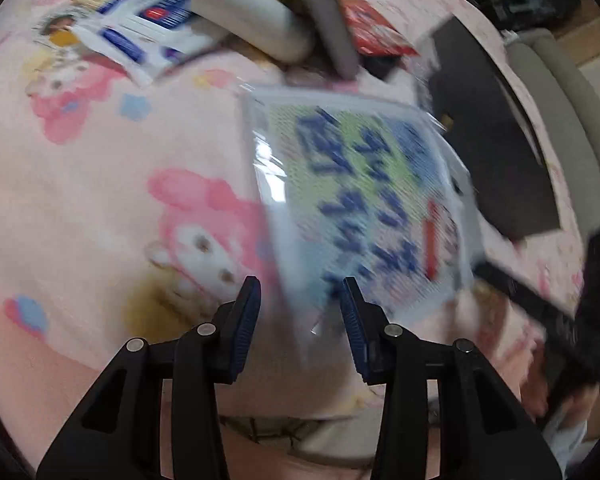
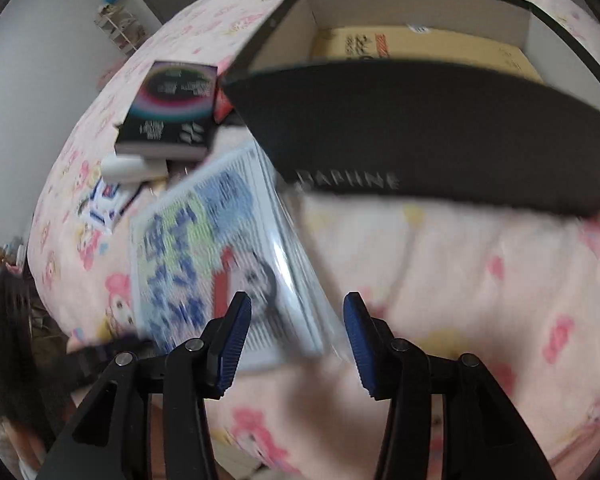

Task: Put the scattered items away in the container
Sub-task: 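Carry the bead-art kit with the left gripper toward the black shoebox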

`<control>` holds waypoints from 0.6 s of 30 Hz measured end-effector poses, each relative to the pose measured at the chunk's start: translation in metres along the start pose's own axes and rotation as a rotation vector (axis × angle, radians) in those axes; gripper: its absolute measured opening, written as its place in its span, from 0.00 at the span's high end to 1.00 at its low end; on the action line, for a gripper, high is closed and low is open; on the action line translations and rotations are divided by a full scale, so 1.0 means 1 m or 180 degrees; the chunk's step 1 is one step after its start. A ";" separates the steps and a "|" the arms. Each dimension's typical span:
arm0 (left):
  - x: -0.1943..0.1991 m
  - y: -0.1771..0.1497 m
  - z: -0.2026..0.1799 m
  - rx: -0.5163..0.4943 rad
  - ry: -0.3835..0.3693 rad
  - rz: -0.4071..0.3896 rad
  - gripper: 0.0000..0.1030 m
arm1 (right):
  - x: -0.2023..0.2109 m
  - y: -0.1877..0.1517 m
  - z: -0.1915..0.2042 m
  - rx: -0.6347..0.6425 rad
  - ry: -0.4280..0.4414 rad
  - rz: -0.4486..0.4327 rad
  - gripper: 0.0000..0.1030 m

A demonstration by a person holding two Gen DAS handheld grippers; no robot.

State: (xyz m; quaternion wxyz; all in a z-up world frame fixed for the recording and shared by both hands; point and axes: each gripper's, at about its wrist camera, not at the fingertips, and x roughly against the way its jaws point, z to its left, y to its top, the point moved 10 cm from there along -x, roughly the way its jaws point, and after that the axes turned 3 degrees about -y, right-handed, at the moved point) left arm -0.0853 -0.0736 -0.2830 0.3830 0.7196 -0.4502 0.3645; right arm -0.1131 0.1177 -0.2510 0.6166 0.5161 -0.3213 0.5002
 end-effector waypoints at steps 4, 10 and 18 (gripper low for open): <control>-0.005 0.006 -0.007 0.0010 -0.0070 0.0017 0.67 | -0.018 -0.034 0.011 0.0003 0.0372 0.0351 0.53; -0.010 -0.027 -0.040 -0.0236 -0.0153 0.0172 0.69 | -0.028 -0.031 0.030 -0.0031 0.0583 0.0249 0.53; 0.009 -0.019 -0.044 -0.0254 -0.0212 0.0021 0.70 | -0.015 0.024 0.032 -0.0260 0.0616 -0.0267 0.51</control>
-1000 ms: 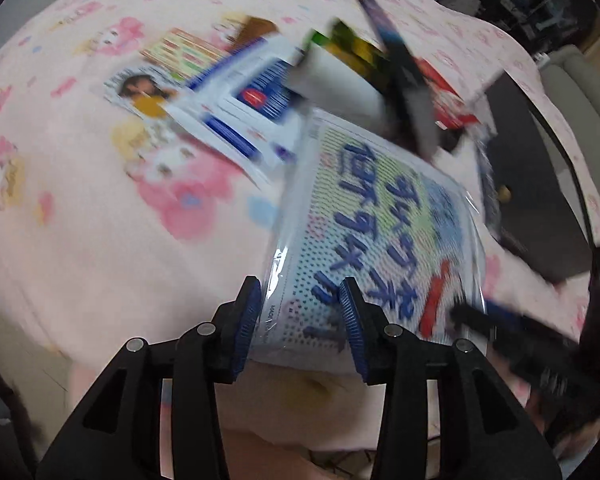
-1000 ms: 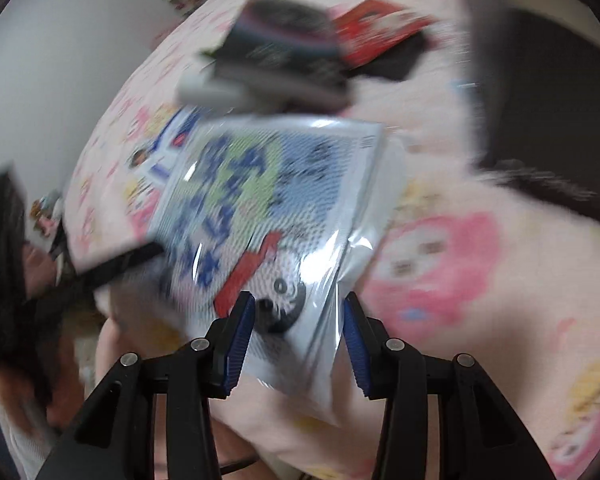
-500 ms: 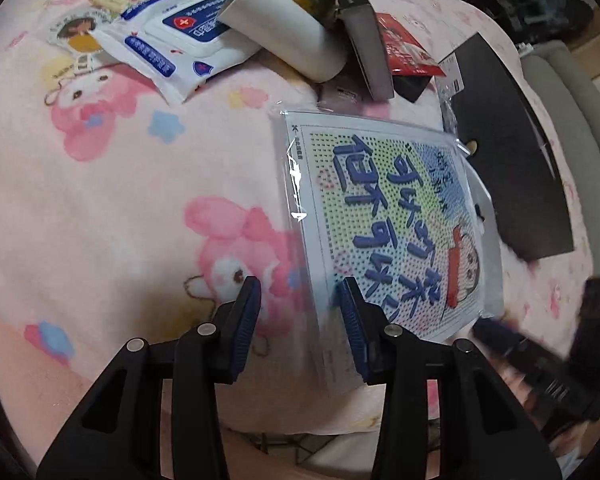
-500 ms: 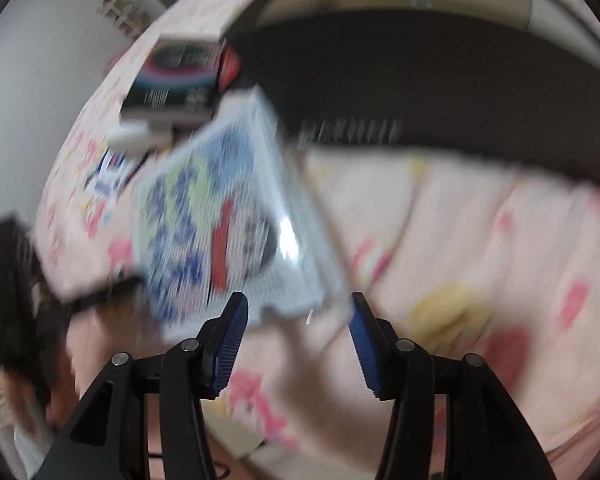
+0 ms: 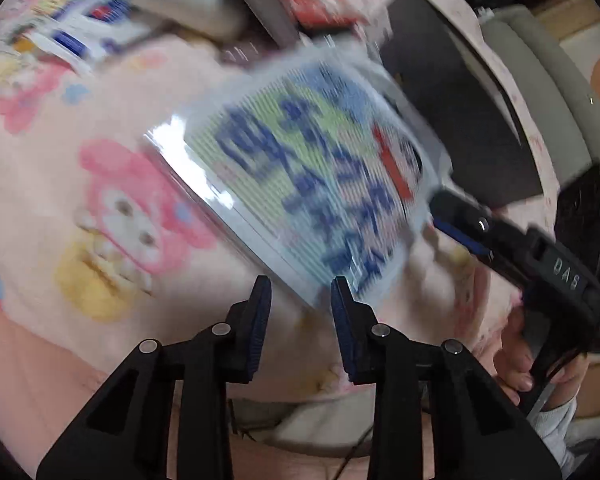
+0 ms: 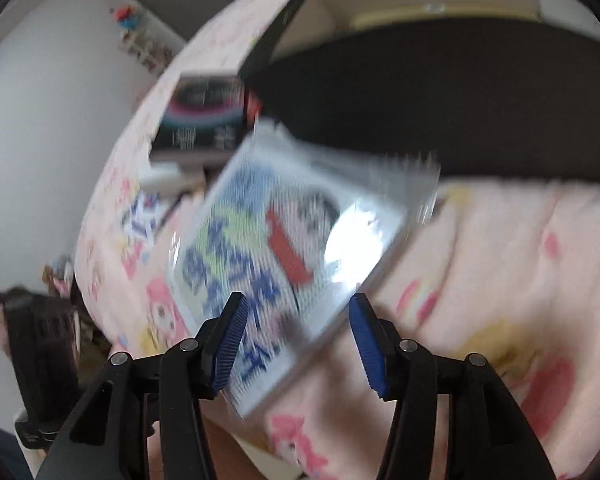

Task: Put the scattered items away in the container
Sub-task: 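Carry the bead-art kit with the left gripper toward the black shoebox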

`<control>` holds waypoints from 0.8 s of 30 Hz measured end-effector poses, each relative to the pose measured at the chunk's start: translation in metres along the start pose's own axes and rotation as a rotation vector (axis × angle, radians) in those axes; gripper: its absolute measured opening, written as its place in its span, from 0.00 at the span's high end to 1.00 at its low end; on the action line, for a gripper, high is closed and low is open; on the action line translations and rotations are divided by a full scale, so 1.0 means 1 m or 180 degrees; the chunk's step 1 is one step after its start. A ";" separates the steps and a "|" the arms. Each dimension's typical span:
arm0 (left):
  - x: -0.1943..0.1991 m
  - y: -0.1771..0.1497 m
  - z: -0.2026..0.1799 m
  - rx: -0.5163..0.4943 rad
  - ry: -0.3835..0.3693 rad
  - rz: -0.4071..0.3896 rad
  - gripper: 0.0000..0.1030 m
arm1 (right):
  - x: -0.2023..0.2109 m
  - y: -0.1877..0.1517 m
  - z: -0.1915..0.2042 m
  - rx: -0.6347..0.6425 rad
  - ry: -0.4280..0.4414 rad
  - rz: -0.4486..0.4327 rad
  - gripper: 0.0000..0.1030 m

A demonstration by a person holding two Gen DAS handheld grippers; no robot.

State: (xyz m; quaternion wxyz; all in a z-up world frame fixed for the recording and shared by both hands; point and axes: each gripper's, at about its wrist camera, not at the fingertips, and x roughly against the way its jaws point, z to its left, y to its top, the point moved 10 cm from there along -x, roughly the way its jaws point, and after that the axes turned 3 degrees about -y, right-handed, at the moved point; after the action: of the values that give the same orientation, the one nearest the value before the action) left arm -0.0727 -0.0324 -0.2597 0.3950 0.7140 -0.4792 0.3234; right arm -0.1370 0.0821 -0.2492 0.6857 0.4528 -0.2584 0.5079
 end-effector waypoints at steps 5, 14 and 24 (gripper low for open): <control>0.017 0.064 0.030 -0.0077 0.0364 -0.0501 0.68 | -0.002 -0.033 -0.012 0.0003 0.0035 0.0312 0.51; -0.006 0.051 0.042 -0.0093 0.0479 -0.0171 0.64 | -0.018 -0.044 0.002 0.0079 0.0152 0.0340 0.50; 0.005 0.004 0.021 -0.0211 0.0230 -0.0017 0.63 | 0.010 -0.023 -0.056 -0.0185 -0.0077 0.0113 0.49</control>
State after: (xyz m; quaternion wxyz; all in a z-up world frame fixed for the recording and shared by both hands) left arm -0.0734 -0.0539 -0.2641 0.4362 0.6897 -0.4732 0.3318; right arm -0.1182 0.1348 -0.2746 0.6863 0.4341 -0.2894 0.5068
